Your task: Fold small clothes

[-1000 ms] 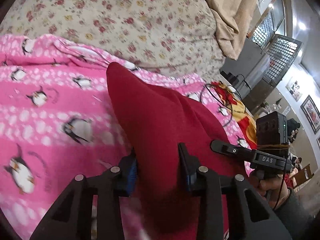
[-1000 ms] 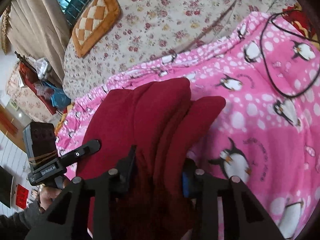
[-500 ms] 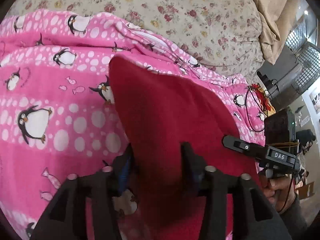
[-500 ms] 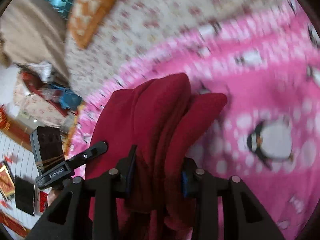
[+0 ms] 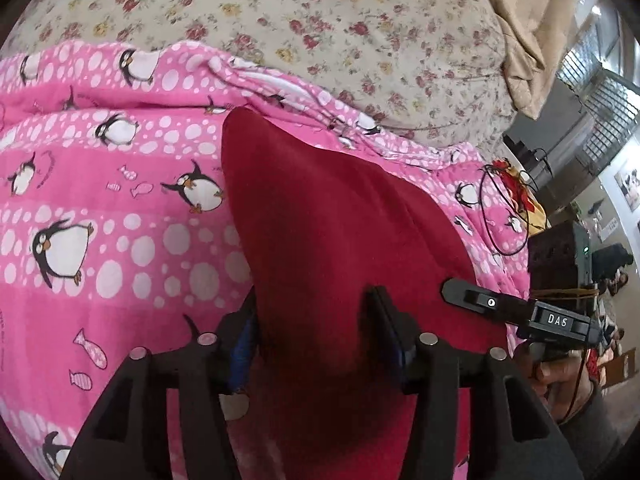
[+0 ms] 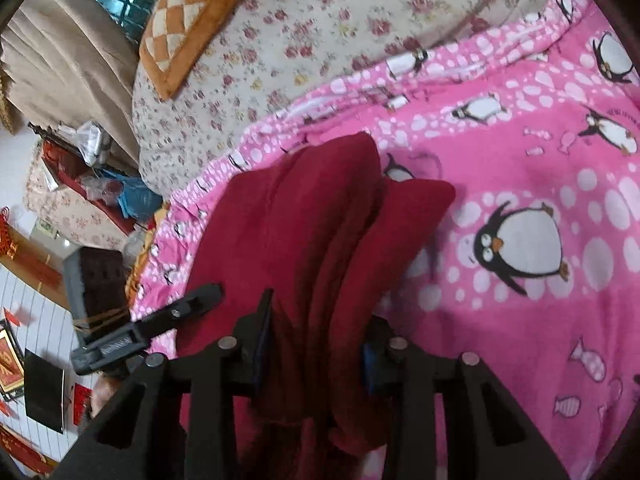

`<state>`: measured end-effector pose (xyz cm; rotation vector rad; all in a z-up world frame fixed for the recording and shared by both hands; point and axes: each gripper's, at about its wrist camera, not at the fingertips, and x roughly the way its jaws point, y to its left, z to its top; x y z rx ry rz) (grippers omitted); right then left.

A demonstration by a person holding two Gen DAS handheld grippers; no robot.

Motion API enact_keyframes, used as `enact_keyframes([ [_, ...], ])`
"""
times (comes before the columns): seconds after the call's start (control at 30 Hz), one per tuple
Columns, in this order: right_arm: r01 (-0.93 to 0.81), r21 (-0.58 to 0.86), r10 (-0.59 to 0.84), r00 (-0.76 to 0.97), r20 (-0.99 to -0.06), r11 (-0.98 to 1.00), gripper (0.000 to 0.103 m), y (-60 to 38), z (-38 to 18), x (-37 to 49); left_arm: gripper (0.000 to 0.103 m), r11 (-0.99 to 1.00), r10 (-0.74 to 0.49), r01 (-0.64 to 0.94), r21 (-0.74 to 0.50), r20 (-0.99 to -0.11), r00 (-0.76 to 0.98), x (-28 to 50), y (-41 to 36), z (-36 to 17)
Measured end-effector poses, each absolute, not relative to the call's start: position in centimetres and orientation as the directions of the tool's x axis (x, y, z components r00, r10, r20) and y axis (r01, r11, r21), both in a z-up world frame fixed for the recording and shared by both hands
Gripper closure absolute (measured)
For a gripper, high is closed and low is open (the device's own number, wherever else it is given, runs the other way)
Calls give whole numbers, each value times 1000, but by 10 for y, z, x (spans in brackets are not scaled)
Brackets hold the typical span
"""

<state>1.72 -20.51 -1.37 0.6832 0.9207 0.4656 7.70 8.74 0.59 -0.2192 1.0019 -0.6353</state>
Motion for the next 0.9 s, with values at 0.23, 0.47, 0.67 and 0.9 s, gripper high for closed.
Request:
enact_keyframes([
  [0.23,-20,740,623,556,-550,672,48,-225,13,-3,65,761,-638,338,-554,-545,544,73,134,42],
  [0.47,-420,222,466,671,-576,880,73,-150,92,-55,74,802,-597,421,-424,-602,530,72,89,39],
  [0.67,-318,149,311,552,-774,936,89,-133,26,-15,76,899,-411,370,-236,-748,521,73,63,11],
  [0.9,-243,77,227,686,-691,967,88,-135,66,-12,75,856,-517,323,-405,-638,571,88,83,50],
])
